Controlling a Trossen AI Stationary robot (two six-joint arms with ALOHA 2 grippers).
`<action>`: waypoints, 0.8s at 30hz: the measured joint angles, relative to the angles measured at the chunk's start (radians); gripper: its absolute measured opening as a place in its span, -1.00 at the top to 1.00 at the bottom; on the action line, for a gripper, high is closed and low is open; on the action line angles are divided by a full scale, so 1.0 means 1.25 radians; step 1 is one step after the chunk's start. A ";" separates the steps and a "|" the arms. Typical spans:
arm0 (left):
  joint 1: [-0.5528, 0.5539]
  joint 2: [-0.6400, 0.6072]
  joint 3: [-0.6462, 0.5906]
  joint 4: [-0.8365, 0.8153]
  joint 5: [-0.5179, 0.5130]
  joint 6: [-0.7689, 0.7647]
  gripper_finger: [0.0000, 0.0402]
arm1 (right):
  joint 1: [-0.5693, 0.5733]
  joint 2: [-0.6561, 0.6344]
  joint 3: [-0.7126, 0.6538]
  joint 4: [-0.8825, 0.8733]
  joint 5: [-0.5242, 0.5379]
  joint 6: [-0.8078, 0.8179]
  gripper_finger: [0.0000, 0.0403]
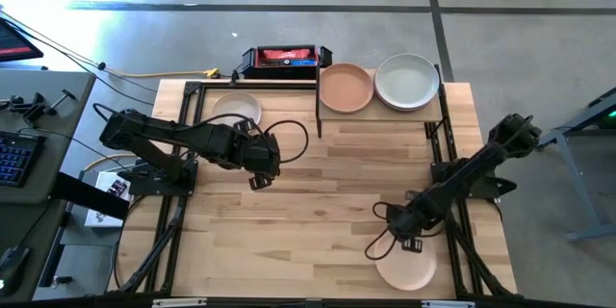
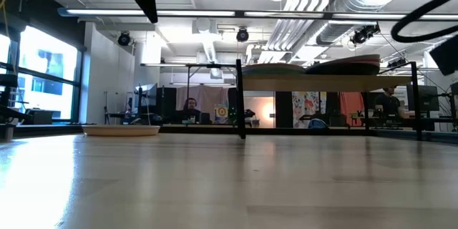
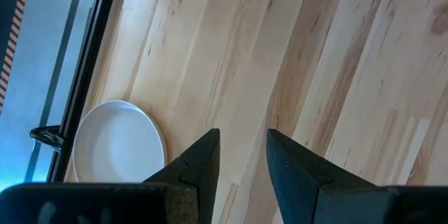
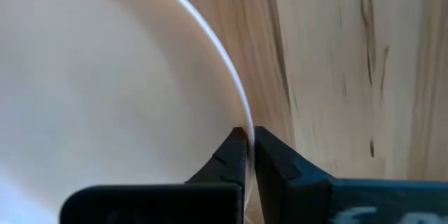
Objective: Place and stack plates onto a shelf
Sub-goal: Stack the light brown plate on top of the brown plate on the shelf
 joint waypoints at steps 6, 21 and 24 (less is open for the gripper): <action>0.000 0.000 0.000 0.000 0.000 0.000 0.47 | -0.031 0.000 0.043 -0.020 0.003 -0.030 1.00; 0.000 0.000 0.000 0.001 0.002 -0.001 0.47 | -0.183 0.000 0.201 -0.185 0.048 -0.166 1.00; 0.000 0.000 0.000 0.008 0.003 -0.001 0.47 | -0.235 0.000 0.239 -0.223 0.055 -0.197 1.00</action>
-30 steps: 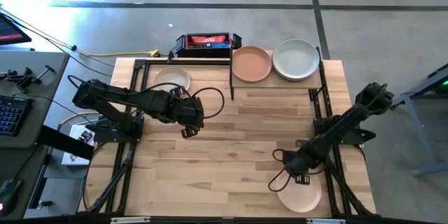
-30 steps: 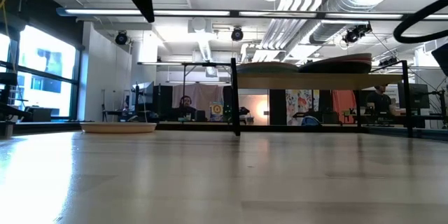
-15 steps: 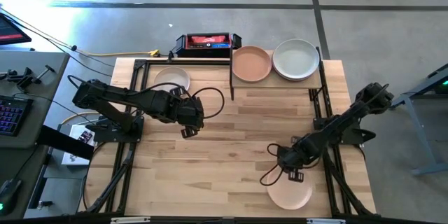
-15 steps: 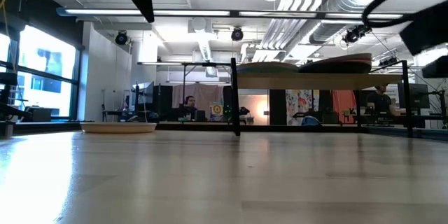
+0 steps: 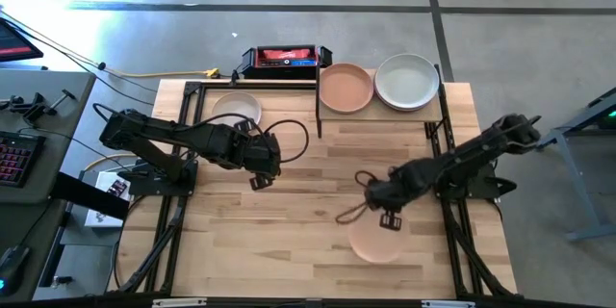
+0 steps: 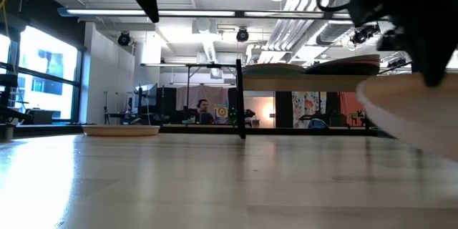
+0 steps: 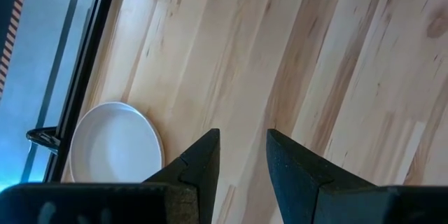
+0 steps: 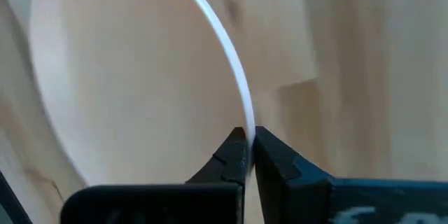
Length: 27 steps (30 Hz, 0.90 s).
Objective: Place and stack plates onto a shelf
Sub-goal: Stack the light brown plate on top of the brown plate on the shelf
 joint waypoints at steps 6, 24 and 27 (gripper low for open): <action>0.000 0.000 0.000 0.017 0.000 -0.020 0.47 | -0.126 0.000 0.091 -0.061 0.013 -0.100 1.00; 0.000 0.000 0.000 0.033 0.006 -0.109 0.47 | -0.592 0.000 0.427 -0.124 0.021 -0.336 1.00; 0.000 0.000 0.000 0.034 0.006 -0.119 0.47 | -0.663 0.000 0.470 -0.118 0.021 -0.334 1.00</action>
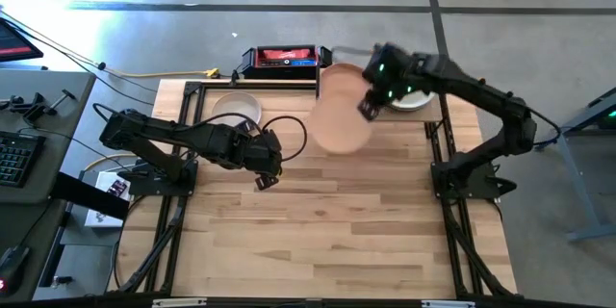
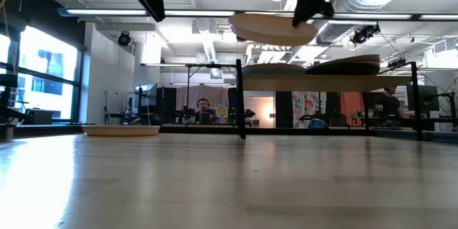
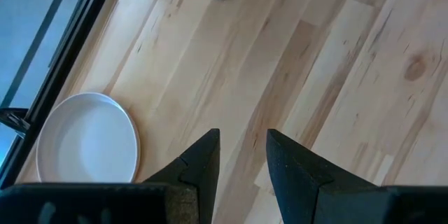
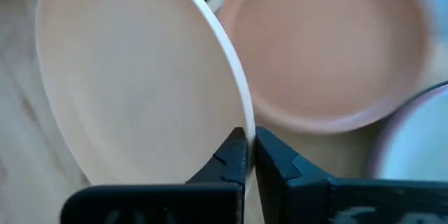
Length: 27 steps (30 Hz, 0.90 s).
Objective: Place and stack plates onto a shelf
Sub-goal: Stack the light brown plate on top of the brown plate on the shelf
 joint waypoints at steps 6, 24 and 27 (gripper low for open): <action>0.000 0.000 0.000 0.000 0.000 0.000 0.47 | -0.136 0.000 0.036 0.079 0.000 0.056 1.00; 0.000 0.000 0.000 0.001 0.000 0.002 0.47 | -0.294 0.087 0.035 0.117 -0.009 0.176 1.00; 0.000 0.000 0.000 0.001 0.000 0.002 0.47 | -0.294 0.101 0.035 0.105 -0.009 0.176 1.00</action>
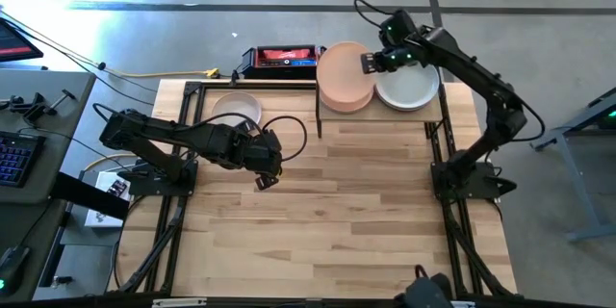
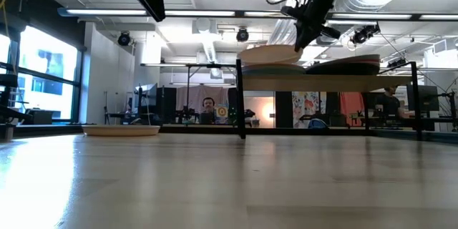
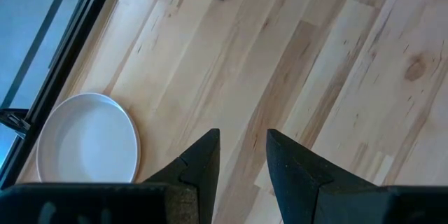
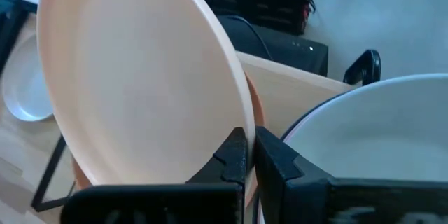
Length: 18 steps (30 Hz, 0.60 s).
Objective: Place and stack plates onto a shelf
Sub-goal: Stack the light brown plate on top of the brown plate on the shelf
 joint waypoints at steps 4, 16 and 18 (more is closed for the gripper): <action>0.000 0.000 0.000 0.000 0.000 0.000 0.47 | 0.001 0.013 0.000 -0.017 0.000 0.000 1.00; 0.000 0.000 0.000 0.001 -0.001 0.000 0.47 | 0.001 0.016 0.000 -0.043 0.002 0.008 1.00; 0.000 0.000 0.000 0.001 -0.001 0.000 0.47 | 0.001 0.016 0.000 -0.043 0.002 0.008 1.00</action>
